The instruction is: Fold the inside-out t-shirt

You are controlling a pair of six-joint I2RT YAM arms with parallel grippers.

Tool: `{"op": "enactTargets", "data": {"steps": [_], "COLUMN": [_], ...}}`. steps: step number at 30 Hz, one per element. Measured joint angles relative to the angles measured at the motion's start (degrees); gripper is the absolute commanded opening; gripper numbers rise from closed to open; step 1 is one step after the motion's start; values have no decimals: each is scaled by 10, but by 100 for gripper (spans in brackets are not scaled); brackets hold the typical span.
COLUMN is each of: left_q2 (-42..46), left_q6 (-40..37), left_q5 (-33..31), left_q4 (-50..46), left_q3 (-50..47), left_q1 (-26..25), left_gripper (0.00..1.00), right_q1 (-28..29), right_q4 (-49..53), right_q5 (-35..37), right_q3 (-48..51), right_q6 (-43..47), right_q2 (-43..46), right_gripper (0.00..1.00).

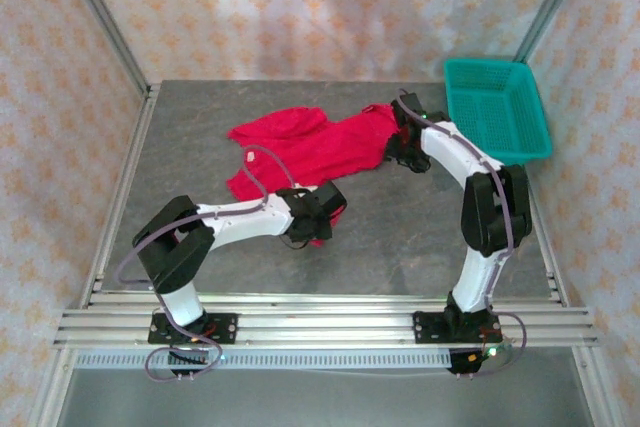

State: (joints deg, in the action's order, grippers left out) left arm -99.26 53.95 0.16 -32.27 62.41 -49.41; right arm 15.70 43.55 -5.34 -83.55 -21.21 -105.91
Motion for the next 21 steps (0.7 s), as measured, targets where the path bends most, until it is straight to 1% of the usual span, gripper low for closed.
{"op": "enactTargets", "data": {"steps": [3, 7, 10, 11, 12, 13, 16, 19, 21], "left_q2": [0, -8, -31, -42, -51, -54, -63, -61, -55], "left_q6": [0, 0, 0, -1, -3, -5, -10, -20, -25], "left_q5": [0, 7, 6, 3, -4, -7, -12, -22, -33], "left_q4": [1, 8, 8, 5, -1, -3, -1, -11, -35], "left_q3": [-1, -3, 0, 3, 9, 16, 26, 30, 33], "left_q1": [0, -1, -8, -9, -13, -13, -15, -15, -14], "left_gripper": [52, 48, 45, 43, 38, 30, 0, 0, 0], "right_q1": [-1, -1, -1, -1, -1, -1, -5, -13, -18], "right_q4": [-1, -2, -3, -3, -3, -4, -10, -15, -23], "right_q5": [-5, -12, -14, -14, -14, -14, -17, -22, -24], "right_q3": [0, 0, 0, 0, 0, 0, 5, 9, 7], "right_q6": [-3, -7, -9, -9, -9, -9, -9, -12, -13], "right_q2": [0, 0, 0, 0, 0, 0, 0, 0, -5], "right_gripper": [67, 66, 66, 66, 66, 66, 64, 64, 64]}}
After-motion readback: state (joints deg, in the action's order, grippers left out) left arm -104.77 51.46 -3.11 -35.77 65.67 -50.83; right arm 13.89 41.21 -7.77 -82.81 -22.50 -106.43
